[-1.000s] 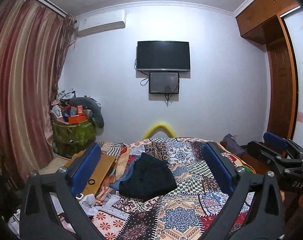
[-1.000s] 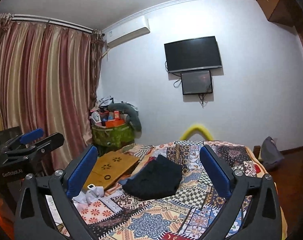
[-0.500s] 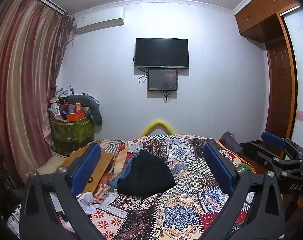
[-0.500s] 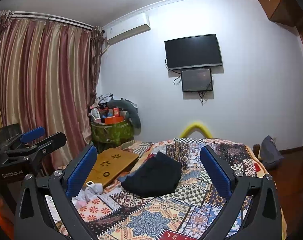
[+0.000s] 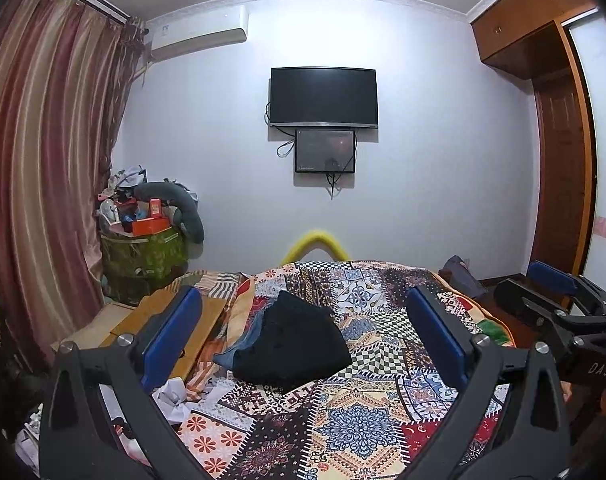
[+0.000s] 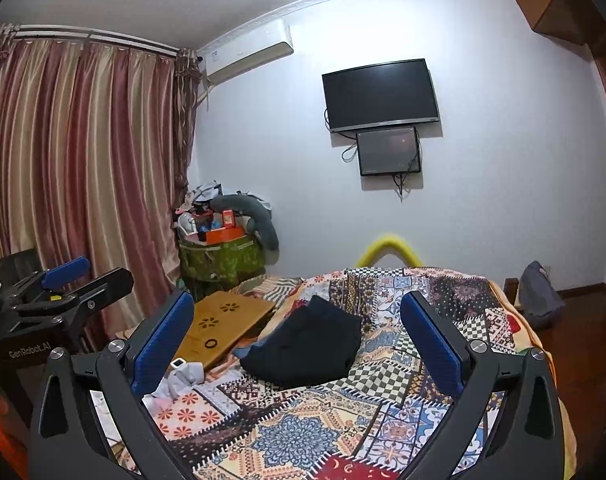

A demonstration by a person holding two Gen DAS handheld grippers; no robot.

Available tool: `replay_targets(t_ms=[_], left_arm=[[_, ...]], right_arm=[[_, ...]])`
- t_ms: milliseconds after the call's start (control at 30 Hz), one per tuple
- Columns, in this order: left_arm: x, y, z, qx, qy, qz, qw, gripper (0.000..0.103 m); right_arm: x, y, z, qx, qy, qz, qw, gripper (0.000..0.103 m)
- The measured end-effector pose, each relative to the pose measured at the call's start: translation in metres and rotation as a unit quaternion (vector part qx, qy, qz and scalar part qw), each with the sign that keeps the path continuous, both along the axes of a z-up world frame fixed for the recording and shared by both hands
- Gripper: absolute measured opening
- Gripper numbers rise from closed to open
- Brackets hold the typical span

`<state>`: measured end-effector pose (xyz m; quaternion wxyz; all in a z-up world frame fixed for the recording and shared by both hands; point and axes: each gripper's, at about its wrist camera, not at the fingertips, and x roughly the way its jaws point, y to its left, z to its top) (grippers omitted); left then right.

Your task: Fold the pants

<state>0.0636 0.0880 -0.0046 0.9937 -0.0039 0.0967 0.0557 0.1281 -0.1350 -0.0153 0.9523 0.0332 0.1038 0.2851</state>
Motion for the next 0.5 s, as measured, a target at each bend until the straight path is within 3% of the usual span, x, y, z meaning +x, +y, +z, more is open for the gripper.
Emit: replay_targets(t_ms=[500], left_arm=[[0.0016, 0.0006, -0.0011, -0.001, 0.005, -0.007, 1.0, 0.103]], right_arm=[[-0.0011, -0.0037, 0.0024, 0.007, 0.002, -0.005, 1.0, 0.102]])
